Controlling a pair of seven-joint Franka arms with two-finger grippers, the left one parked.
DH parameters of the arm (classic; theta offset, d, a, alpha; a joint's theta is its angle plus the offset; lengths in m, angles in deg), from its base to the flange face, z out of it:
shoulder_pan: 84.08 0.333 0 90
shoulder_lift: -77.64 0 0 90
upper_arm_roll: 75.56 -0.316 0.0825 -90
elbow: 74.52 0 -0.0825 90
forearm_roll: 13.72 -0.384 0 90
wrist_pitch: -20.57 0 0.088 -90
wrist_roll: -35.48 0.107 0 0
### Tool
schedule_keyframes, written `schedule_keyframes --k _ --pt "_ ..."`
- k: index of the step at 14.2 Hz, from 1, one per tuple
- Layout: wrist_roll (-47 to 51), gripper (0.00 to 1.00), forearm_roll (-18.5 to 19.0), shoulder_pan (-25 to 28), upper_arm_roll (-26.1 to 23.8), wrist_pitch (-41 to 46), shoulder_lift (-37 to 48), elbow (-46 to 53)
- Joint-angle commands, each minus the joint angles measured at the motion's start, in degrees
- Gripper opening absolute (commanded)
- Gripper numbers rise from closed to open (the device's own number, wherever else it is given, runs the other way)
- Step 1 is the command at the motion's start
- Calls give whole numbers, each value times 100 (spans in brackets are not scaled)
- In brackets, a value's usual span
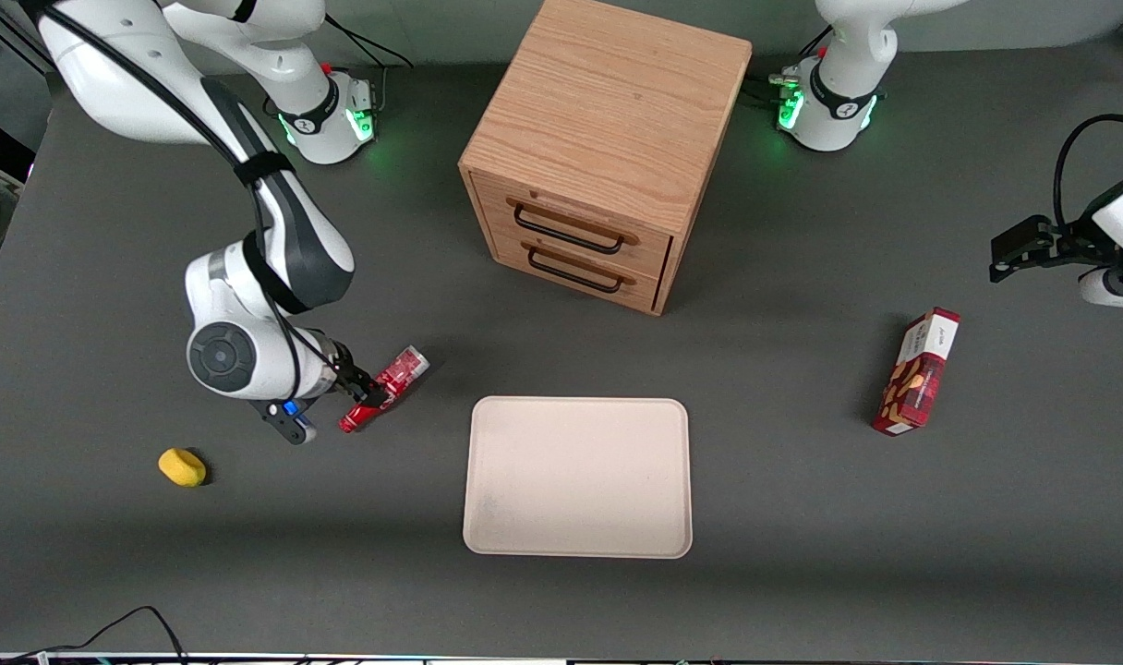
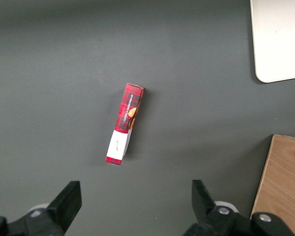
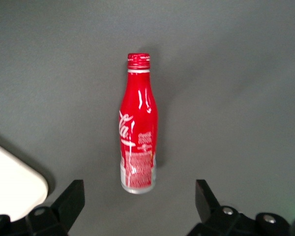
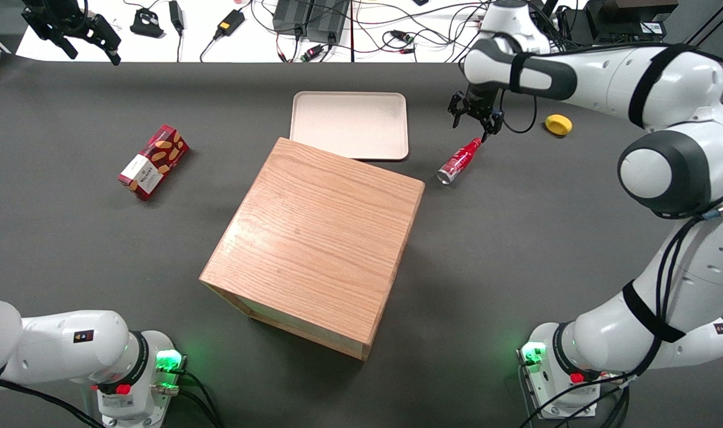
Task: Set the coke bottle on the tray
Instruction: 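Move the open right gripper down over the red Coca-Cola bottle, then close the right gripper around the bottle's body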
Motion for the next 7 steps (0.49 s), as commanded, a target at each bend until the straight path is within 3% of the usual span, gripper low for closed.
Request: schedule_keyframes --k 1,4,7 --pt "202 100 158 -4 -18 -681 -23 -422" --pt "342 100 193 -4 0 -1402 -225 -713" --pt "614 100 518 -4 0 -1764 -419 -862"
